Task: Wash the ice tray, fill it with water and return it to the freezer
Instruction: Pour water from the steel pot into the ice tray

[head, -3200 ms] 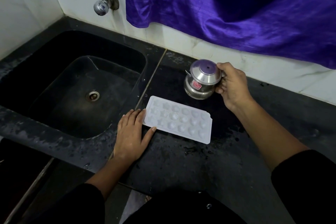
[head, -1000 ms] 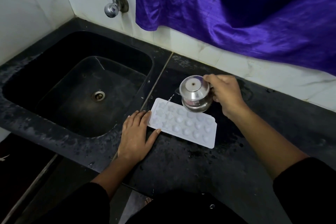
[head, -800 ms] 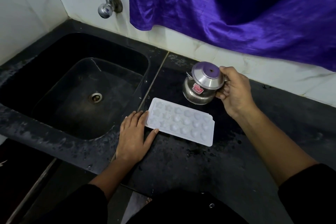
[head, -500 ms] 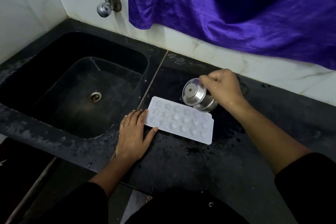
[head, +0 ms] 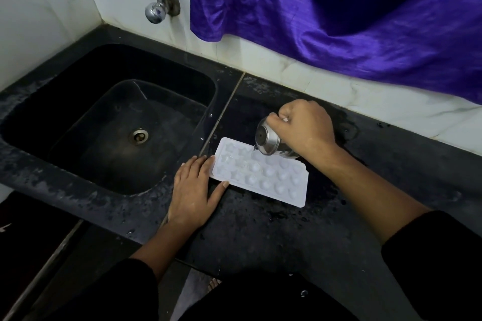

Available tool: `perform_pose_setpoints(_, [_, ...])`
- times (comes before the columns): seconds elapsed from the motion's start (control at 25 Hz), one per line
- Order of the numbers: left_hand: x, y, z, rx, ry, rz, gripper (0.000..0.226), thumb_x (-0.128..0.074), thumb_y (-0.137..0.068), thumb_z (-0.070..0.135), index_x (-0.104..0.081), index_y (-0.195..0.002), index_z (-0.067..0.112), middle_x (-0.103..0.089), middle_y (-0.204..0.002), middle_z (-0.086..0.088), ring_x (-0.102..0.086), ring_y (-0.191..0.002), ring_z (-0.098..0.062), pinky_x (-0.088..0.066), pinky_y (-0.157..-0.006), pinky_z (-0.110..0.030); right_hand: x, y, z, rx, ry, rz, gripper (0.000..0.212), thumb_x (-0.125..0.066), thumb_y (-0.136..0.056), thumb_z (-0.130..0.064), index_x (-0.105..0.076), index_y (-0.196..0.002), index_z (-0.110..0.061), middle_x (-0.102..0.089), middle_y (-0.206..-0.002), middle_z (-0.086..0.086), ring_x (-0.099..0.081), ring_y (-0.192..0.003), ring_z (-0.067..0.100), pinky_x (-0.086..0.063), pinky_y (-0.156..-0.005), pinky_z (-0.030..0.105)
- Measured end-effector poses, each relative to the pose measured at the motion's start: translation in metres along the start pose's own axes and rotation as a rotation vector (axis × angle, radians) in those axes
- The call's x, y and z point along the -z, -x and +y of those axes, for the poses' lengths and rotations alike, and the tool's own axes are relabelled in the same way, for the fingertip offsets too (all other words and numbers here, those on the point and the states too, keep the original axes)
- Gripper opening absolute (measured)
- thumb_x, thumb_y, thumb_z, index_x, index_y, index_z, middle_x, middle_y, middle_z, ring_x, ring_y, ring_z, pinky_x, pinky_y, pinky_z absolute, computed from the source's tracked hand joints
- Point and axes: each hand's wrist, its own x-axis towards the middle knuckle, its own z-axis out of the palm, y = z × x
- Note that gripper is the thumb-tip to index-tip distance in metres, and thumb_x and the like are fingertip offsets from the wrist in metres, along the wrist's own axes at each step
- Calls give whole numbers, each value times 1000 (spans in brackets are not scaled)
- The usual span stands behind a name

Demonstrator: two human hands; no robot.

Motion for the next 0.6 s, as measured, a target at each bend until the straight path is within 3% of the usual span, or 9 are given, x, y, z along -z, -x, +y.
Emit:
perform_pose_setpoints(0.16, [0,0,-1,-5,-6,-5,74,-39,-101,67,-44,-155,17,-48,-158,-2,-34,-152,-26,-23,-128,-50,4,3,32,-178,-372,0,51,-69,-89,-26,-42,-47,-12,-37,-45,-2,-34,-45,12,-32,-52,30])
perform_pose_setpoints(0.28, [0,-1,-1,-7,-8,-9,73,-40,-102,66,-43,-156,17,-47,-158,-2,-33,-153,-26,-22,-128,-50,10,15,49,-393,-769,48,36,-70,-93,-21,-58,-62,-7,-42,-53,0,-37,-46,9,-31,-48,23])
perform_pose_setpoints(0.4, [0,0,0,-8,-7,-7,71,-41,-102,64,-43,-156,16,-47,-158,-4,-33,-153,-27,-22,-128,-50,16,26,62,-547,-1046,94,24,-66,-96,-19,-64,-73,-13,-43,-55,-4,-35,-48,7,-26,-45,22])
perform_pose_setpoints(0.52, [0,-1,0,-12,-8,-4,71,-41,-102,63,-44,-155,16,-48,-158,-5,-34,-152,-27,-23,-128,-51,21,31,67,-587,-1116,148,24,-64,-96,-17,-64,-73,-13,-43,-55,-4,-35,-47,7,-25,-43,22])
perform_pose_setpoints(0.6, [0,-1,0,-10,-14,-10,72,-41,-102,64,-44,-156,16,-48,-158,-4,-34,-152,-28,-22,-128,-51,22,30,68,-547,-968,158,27,-67,-95,-18,-64,-73,-2,-45,-58,4,-37,-48,8,-29,-45,22])
